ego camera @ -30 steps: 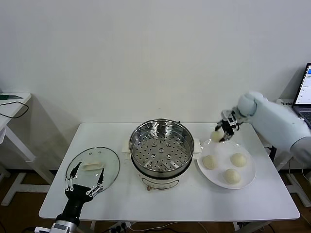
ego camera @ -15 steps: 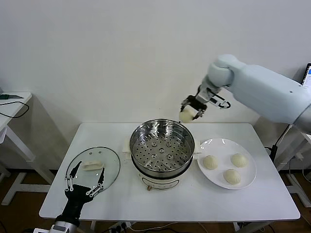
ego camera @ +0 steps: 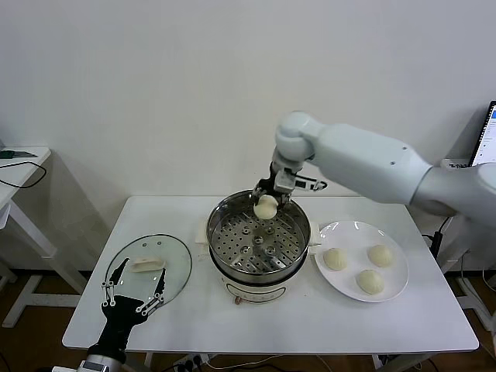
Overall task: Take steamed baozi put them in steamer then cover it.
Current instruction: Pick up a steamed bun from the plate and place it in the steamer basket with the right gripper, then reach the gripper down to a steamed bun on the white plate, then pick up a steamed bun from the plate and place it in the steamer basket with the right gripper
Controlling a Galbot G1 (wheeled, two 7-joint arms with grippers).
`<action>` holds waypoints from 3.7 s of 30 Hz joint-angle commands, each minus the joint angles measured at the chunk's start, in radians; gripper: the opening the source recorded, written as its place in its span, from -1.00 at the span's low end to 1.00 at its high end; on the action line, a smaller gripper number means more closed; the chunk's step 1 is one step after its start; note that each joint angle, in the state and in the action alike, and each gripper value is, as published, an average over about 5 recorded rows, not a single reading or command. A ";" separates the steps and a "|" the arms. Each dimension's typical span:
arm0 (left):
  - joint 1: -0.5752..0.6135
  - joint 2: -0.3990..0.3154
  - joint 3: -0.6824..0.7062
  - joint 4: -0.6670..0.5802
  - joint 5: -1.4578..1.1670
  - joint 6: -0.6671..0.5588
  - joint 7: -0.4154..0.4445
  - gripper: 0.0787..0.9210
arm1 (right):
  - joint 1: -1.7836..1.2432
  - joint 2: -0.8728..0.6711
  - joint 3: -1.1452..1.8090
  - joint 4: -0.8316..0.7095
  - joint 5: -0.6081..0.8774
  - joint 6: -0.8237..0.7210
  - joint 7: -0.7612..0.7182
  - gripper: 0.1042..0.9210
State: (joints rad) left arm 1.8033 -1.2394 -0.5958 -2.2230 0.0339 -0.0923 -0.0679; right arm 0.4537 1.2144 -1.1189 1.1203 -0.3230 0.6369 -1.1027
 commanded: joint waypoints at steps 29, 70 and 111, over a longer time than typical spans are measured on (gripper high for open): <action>-0.015 0.002 0.009 0.000 -0.002 -0.003 -0.005 0.77 | 0.223 -0.369 -0.075 0.073 0.650 -0.581 -0.161 0.76; 0.005 -0.007 0.022 0.012 0.003 -0.010 -0.006 0.77 | -0.268 -0.330 -0.070 -0.229 0.652 -0.731 0.018 0.76; -0.011 0.024 0.026 -0.012 -0.002 -0.005 -0.016 0.77 | 0.394 -0.097 -0.341 0.070 0.980 -0.824 -0.150 0.34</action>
State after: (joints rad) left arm 1.7931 -1.2178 -0.5700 -2.2346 0.0326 -0.0975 -0.0836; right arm 0.6921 1.0065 -1.3766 1.0975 0.5171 -0.1399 -1.2487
